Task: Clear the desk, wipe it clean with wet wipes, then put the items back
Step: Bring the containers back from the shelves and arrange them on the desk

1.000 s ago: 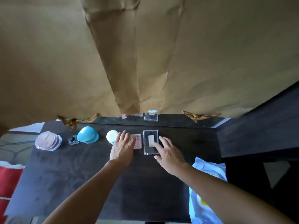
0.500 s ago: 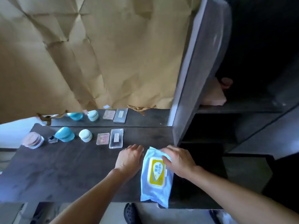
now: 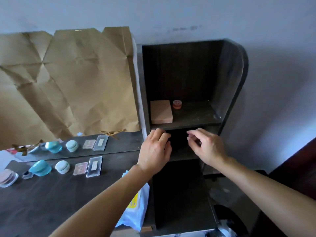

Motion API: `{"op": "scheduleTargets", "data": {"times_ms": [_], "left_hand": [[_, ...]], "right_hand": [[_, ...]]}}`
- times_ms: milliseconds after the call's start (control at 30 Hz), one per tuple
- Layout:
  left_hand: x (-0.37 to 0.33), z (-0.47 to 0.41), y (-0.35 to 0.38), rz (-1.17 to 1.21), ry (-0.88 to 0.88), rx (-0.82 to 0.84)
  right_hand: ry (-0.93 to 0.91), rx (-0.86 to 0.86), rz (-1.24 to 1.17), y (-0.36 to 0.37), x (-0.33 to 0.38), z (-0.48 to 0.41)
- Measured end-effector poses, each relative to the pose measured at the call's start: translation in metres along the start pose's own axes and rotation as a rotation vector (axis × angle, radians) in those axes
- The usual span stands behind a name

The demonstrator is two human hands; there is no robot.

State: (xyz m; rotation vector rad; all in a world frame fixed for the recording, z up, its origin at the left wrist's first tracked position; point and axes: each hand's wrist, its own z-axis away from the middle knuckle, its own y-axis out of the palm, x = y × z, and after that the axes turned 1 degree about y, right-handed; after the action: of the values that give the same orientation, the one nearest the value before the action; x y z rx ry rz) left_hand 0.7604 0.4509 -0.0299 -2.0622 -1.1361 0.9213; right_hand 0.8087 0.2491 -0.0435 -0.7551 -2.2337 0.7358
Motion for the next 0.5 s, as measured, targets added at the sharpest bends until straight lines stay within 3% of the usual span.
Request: {"op": "scheduleTargets", "data": {"times_ms": [133,267,367,500], "left_hand": [[-0.008,-0.048,0.003,-0.104,-0.027,0.048],[-0.002,-0.079,0.013,-0.145,-0.204,0.244],[0.006,-0.076,0.025,-0.263,-0.213,0.285],[0.011,-0.07,0.032,-0.312,-0.177,0.205]], "right_hand": [[0.015,-0.079,0.015,-0.014,-0.021,-0.033],[0.046,-0.074,0.06,-0.02,-0.038,-0.068],[0.071,0.029,0.149,-0.015,-0.044,-0.095],[0.085,0.237,0.224,0.006,-0.038,-0.131]]}}
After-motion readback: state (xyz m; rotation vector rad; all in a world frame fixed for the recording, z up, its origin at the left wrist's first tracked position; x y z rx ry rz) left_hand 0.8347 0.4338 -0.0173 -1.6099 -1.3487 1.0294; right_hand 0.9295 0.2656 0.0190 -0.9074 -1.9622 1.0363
